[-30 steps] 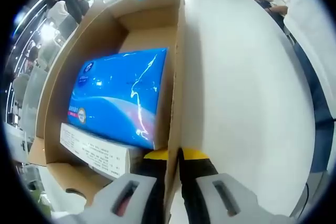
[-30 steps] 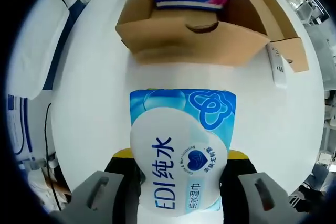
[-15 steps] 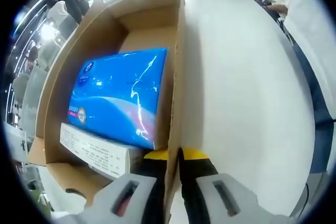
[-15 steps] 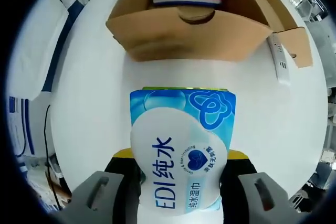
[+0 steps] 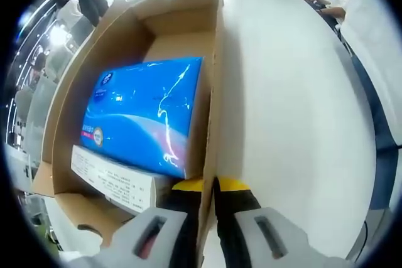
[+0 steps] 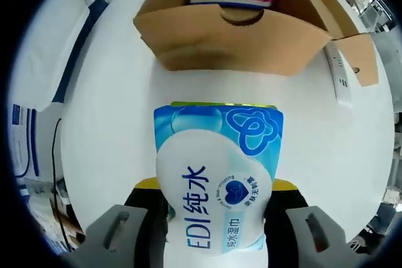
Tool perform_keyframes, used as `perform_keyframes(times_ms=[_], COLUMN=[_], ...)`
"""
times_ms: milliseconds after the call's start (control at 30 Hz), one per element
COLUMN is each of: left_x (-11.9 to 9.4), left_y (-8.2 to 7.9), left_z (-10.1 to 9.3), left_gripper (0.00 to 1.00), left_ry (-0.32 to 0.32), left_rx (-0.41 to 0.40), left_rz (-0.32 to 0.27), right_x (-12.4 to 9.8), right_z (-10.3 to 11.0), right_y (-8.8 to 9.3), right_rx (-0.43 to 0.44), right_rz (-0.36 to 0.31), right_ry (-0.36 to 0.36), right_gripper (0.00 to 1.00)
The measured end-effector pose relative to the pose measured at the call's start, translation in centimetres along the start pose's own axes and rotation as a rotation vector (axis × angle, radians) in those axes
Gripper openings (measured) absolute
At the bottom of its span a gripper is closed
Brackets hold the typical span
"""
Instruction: Operate the shoe box by opening the lid, removing the specified soft item, and placing it in the target area until the item is outside and the box remains undamaged.
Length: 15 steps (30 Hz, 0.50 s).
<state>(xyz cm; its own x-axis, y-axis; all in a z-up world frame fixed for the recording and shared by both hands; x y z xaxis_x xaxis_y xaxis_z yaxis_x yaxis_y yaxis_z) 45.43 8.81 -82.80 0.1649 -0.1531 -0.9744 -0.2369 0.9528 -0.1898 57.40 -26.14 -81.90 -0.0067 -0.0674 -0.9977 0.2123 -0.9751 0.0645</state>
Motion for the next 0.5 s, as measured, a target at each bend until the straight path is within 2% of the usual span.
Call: perform_keyframes(times_ms=[300, 500], left_x=[0.02, 0.22], left_y=[0.07, 0.2], left_z=[-0.11, 0.09], left_gripper=[0.04, 0.04], left_ry=[-0.013, -0.004], left_rx=[0.023, 0.01], left_rz=[-0.007, -0.003], right_x=[0.07, 0.3], right_z=[0.23, 0.12], right_y=[-0.06, -0.15], right_rx=[-0.002, -0.012], right_rz=[-0.005, -0.005], right_ry=[0.011, 0.03], right_gripper=[0.65, 0.67])
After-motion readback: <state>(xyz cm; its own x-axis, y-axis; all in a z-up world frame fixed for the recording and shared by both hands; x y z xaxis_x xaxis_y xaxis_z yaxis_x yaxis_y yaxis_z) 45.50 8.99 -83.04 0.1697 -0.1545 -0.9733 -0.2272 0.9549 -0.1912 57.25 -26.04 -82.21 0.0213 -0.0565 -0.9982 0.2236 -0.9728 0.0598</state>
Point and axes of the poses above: the point that each gripper's makers call its tool centre point, and the gripper's own axes: x roughly forward along the fingers, z roughly to its left, y roughly out of its underside, the point moved 5 cm from there along -x, roughly backward along the fingers, and after that the axes turned 9 degrees about z, right-handed, at the moved point
